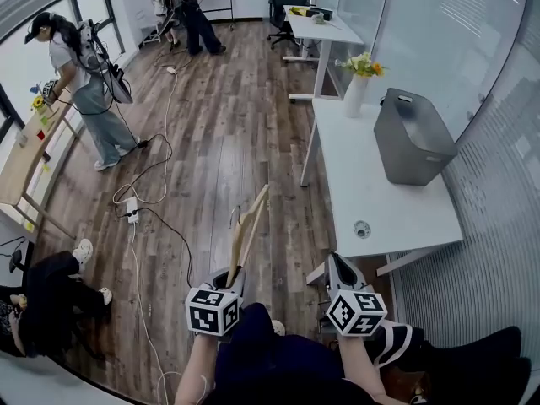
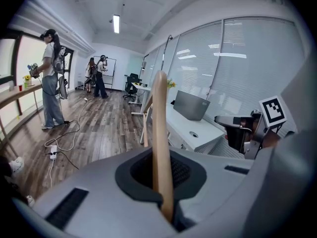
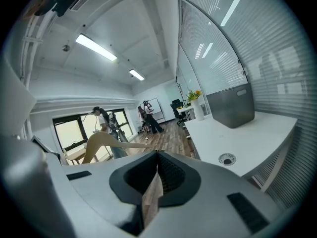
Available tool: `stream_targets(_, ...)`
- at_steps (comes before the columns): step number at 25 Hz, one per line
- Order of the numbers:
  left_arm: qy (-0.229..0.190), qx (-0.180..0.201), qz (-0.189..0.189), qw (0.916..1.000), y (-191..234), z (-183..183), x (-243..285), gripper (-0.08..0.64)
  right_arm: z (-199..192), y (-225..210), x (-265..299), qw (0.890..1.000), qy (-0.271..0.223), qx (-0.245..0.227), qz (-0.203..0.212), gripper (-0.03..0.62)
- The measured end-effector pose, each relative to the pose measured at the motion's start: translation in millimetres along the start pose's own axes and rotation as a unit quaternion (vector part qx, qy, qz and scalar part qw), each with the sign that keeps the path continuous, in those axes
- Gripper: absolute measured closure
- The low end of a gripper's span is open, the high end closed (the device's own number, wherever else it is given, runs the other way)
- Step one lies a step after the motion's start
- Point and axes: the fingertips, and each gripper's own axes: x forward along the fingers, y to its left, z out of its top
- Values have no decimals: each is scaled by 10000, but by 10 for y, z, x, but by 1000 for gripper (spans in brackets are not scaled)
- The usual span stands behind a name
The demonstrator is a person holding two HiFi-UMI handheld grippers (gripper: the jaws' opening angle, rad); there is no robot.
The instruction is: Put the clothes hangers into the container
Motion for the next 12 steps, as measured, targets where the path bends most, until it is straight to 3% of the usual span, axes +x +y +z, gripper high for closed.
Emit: stream_targets(12, 42, -6, -16, 10000, 44, 41, 175, 551, -48, -66, 175, 9999, 99, 49, 6, 565)
